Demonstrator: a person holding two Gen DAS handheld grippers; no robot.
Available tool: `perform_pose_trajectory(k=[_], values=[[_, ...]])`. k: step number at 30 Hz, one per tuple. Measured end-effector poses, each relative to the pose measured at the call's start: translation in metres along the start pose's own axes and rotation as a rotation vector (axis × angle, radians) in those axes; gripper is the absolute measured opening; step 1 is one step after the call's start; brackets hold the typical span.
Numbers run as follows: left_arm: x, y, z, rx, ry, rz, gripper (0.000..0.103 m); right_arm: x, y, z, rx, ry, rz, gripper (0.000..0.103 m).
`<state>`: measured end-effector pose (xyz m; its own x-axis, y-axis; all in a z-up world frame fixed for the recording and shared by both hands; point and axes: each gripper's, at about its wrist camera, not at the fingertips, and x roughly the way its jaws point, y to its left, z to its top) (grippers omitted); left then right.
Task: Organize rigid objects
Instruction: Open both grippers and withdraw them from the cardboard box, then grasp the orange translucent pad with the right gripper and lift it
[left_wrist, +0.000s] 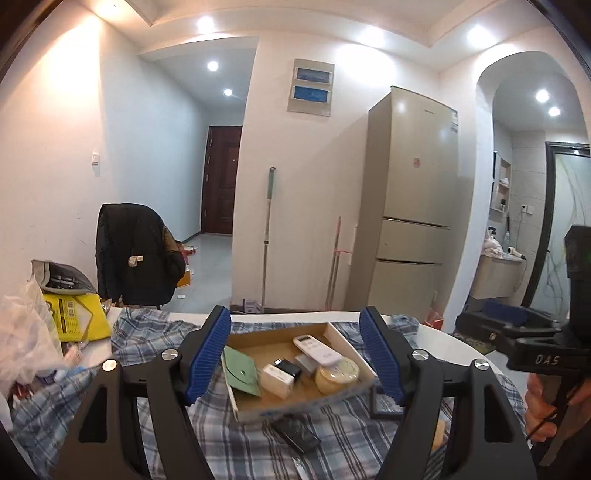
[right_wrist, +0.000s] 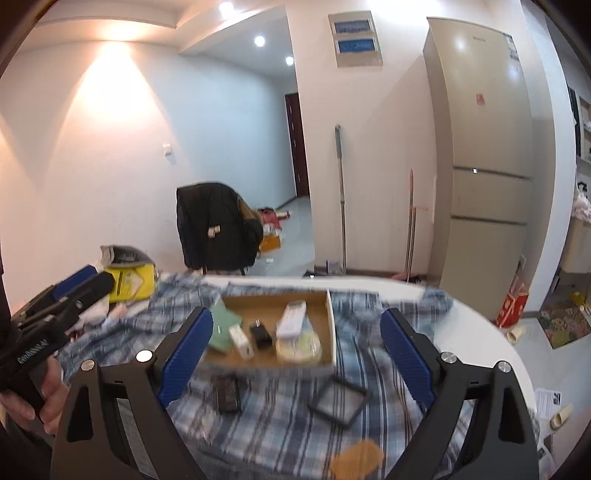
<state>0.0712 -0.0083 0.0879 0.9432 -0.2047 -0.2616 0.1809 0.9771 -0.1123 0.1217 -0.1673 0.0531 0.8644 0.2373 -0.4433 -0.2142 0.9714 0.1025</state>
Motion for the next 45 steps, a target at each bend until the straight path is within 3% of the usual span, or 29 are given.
perform_pose_trajectory(k=[7, 12, 14, 20, 25, 33, 36, 42, 45], values=[[0.027, -0.032, -0.050, 0.127, 0.132, -0.030, 0.074, 0.012, -0.034, -0.052, 0.033, 0.134, -0.070, 0.092], [0.050, -0.036, -0.090, 0.148, 0.202, -0.009, 0.074, 0.040, -0.058, -0.090, 0.082, 0.267, -0.114, 0.089], [0.064, -0.033, -0.100, 0.137, 0.265, -0.017, 0.074, 0.051, -0.064, -0.104, 0.099, 0.333, -0.098, 0.086], [0.071, -0.012, -0.103, 0.030, 0.284, -0.030, 0.074, 0.068, -0.081, -0.130, 0.145, 0.444, -0.096, 0.083], [0.074, -0.019, -0.107, 0.057, 0.296, -0.037, 0.074, 0.083, -0.079, -0.144, 0.142, 0.526, -0.075, 0.081], [0.079, -0.019, -0.108, 0.055, 0.326, -0.052, 0.074, 0.091, -0.055, -0.147, 0.118, 0.555, -0.005, 0.078], [0.080, -0.022, -0.110, 0.070, 0.329, -0.053, 0.074, 0.096, -0.038, -0.145, 0.076, 0.562, 0.027, 0.072], [0.076, -0.006, -0.105, -0.007, 0.305, -0.039, 0.074, 0.107, -0.005, -0.144, 0.078, 0.636, 0.205, 0.065], [0.076, -0.006, -0.105, -0.003, 0.311, -0.044, 0.074, 0.100, 0.002, -0.137, 0.014, 0.599, 0.183, 0.065]])
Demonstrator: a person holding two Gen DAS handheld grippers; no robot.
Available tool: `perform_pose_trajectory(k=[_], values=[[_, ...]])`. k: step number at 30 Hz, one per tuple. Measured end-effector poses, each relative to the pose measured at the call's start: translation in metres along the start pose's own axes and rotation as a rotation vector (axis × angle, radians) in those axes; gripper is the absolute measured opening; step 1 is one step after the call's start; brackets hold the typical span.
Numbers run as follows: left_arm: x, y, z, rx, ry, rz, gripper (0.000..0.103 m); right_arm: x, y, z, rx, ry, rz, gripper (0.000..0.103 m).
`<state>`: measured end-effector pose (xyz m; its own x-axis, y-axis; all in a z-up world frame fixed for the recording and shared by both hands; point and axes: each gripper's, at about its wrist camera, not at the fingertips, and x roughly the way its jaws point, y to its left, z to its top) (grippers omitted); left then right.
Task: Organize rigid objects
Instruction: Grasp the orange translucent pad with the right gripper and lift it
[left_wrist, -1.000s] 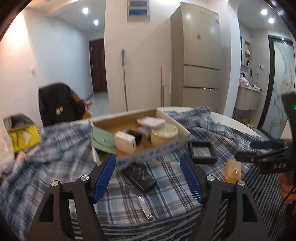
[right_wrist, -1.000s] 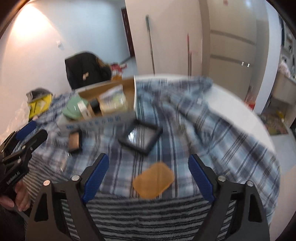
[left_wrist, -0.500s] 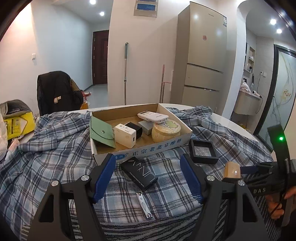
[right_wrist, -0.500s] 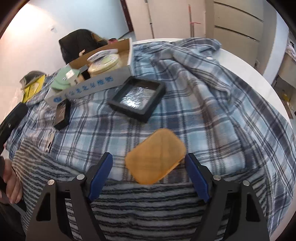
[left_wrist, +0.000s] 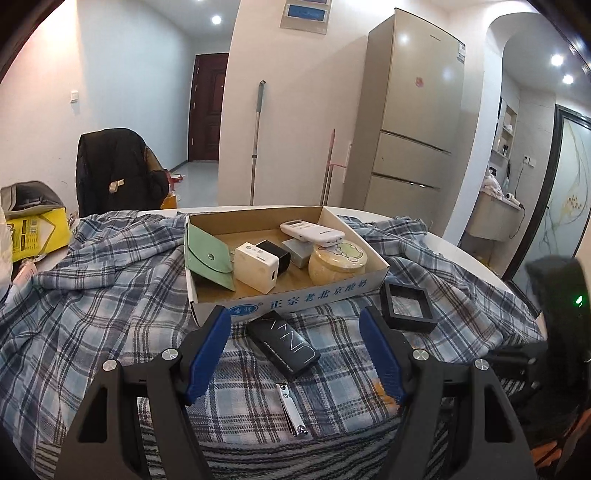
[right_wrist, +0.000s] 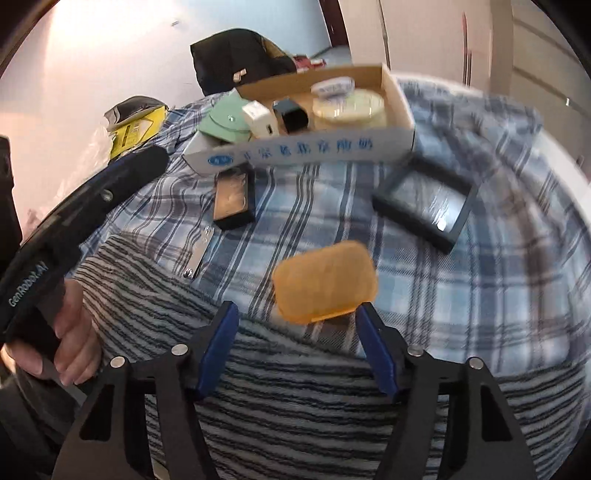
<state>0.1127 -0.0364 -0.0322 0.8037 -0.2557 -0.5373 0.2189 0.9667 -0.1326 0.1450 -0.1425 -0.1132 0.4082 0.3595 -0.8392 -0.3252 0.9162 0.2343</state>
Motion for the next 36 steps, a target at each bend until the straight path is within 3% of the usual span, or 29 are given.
perform_pose_trajectory(k=[3, 9, 15, 24, 29, 32, 36], values=[[-0.001, -0.004, -0.001, 0.020, -0.008, 0.003, 0.074, -0.005, -0.006, 0.008, 0.002, -0.030, -0.056, 0.065], [0.002, 0.003, 0.000, -0.016, 0.004, 0.018, 0.074, 0.008, -0.009, 0.020, -0.031, -0.027, -0.054, 0.065], [0.002, 0.004, 0.000, -0.020, 0.005, 0.039, 0.074, 0.023, -0.008, 0.023, -0.052, 0.026, -0.040, 0.065], [0.004, 0.002, 0.000, -0.019, 0.018, 0.042, 0.074, 0.026, 0.013, 0.023, -0.195, 0.035, -0.097, 0.065], [0.006, 0.009, 0.000, -0.048, 0.028, 0.038, 0.074, 0.036, 0.011, 0.026, -0.211, 0.080, -0.100, 0.062], [0.009, 0.011, 0.001, -0.061, 0.043, 0.038, 0.074, 0.028, 0.007, 0.028, -0.169, 0.026, -0.119, 0.061], [0.013, 0.016, 0.001, -0.087, 0.085, 0.032, 0.073, -0.003, 0.001, 0.032, -0.114, -0.137, -0.174, 0.061]])
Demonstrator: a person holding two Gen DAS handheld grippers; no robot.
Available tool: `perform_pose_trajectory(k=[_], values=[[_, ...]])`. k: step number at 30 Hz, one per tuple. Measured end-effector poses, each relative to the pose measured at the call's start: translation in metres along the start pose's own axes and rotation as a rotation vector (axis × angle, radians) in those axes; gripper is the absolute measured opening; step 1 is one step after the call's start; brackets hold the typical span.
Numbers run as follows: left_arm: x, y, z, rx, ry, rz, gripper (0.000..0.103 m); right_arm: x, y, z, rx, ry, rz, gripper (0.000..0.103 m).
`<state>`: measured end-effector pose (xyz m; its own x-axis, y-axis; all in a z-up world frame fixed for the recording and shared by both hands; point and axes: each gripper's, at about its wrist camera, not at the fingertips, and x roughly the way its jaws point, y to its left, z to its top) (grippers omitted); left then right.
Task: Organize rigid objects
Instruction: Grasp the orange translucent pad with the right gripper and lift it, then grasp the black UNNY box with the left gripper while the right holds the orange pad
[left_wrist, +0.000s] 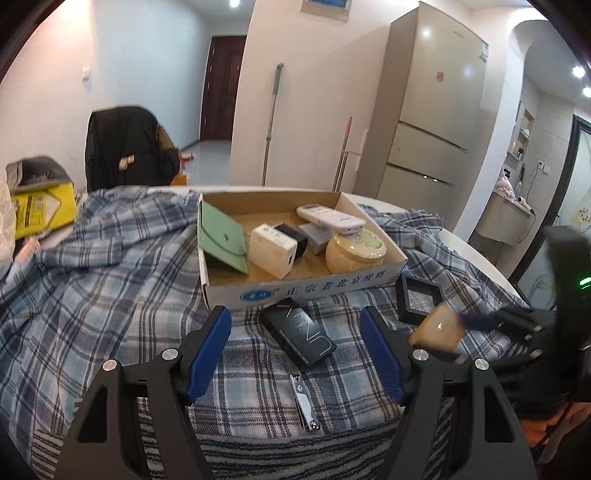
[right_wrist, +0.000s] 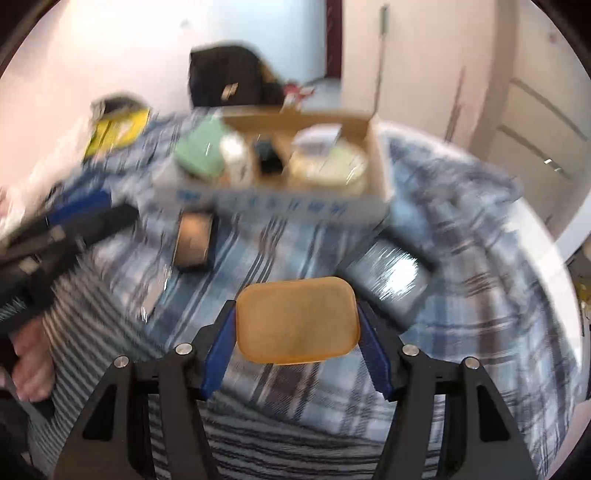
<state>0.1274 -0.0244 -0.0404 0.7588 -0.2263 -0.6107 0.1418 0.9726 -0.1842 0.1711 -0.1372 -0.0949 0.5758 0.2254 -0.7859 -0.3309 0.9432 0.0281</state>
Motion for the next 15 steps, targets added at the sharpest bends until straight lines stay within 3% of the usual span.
perform_pose_trajectory(k=[6, 8, 11, 15], values=[[0.016, 0.012, 0.008, -0.052, 0.123, -0.015, 0.055, -0.013, -0.012, 0.002, 0.057, -0.124, -0.025, 0.061], [0.025, 0.007, 0.012, -0.037, 0.199, -0.036, 0.055, -0.008, -0.016, 0.000, 0.068, -0.116, -0.035, 0.061], [0.044, 0.000, 0.012, -0.043, 0.338, -0.075, 0.055, -0.003, -0.024, -0.002, 0.114, -0.087, 0.023, 0.062], [0.063, -0.006, 0.014, -0.077, 0.404, -0.075, 0.055, -0.002, -0.029, -0.005, 0.140, -0.081, 0.034, 0.061]])
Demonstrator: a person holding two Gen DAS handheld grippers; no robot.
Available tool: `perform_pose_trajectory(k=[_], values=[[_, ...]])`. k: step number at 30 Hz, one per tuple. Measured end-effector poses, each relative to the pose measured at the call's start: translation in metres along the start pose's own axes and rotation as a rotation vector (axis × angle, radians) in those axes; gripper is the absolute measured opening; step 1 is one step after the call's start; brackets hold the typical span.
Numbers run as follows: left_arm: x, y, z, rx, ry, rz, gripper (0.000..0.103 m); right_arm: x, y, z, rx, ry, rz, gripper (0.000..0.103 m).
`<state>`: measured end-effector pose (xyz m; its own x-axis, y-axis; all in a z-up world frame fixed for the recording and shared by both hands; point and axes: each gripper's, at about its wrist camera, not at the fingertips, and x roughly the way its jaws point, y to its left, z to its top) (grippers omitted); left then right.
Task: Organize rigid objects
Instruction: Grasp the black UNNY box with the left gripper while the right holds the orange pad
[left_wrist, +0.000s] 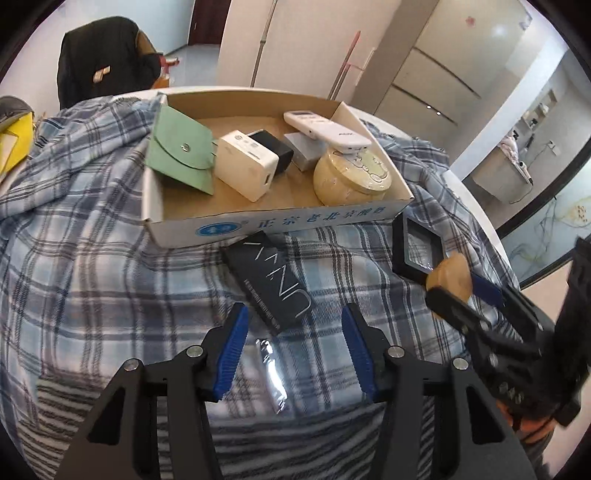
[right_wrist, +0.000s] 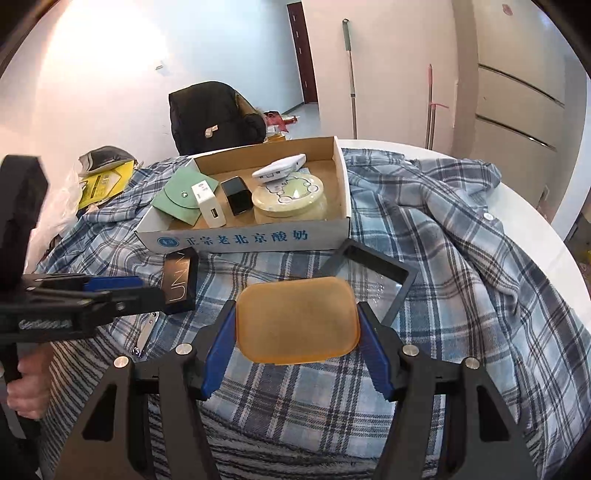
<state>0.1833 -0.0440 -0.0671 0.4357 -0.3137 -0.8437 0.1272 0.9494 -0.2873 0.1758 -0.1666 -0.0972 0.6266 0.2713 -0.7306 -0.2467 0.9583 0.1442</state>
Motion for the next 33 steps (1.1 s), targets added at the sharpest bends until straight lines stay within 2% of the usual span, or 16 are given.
perform_pose_trajectory(k=[4, 6, 8, 18, 21, 25, 28, 33], values=[[0.012, -0.008, 0.009, -0.001, 0.004, 0.019, 0.055, -0.004, -0.004, -0.002, 0.004, -0.011, -0.008, 0.061], [0.016, -0.013, 0.012, 0.021, -0.002, 0.066, 0.055, -0.005, -0.006, -0.002, 0.010, -0.012, -0.010, 0.061], [0.018, -0.015, 0.011, 0.032, -0.017, 0.158, 0.055, -0.007, -0.006, -0.003, 0.008, -0.016, -0.011, 0.061], [0.046, -0.005, 0.027, -0.022, 0.036, 0.204, 0.055, -0.007, -0.004, -0.004, -0.008, -0.011, -0.009, 0.061], [0.049, -0.006, 0.027, -0.015, 0.016, 0.232, 0.049, -0.005, -0.007, -0.004, 0.004, -0.001, -0.006, 0.061], [0.045, -0.002, 0.023, 0.008, -0.004, 0.216, 0.039, -0.003, -0.006, -0.005, -0.004, 0.006, -0.003, 0.061], [0.036, -0.002, 0.018, 0.034, -0.004, 0.178, 0.037, -0.002, -0.006, -0.005, -0.003, 0.010, -0.005, 0.061], [0.006, -0.006, 0.012, 0.101, -0.049, 0.140, 0.036, -0.001, -0.008, -0.005, 0.009, 0.016, -0.003, 0.062]])
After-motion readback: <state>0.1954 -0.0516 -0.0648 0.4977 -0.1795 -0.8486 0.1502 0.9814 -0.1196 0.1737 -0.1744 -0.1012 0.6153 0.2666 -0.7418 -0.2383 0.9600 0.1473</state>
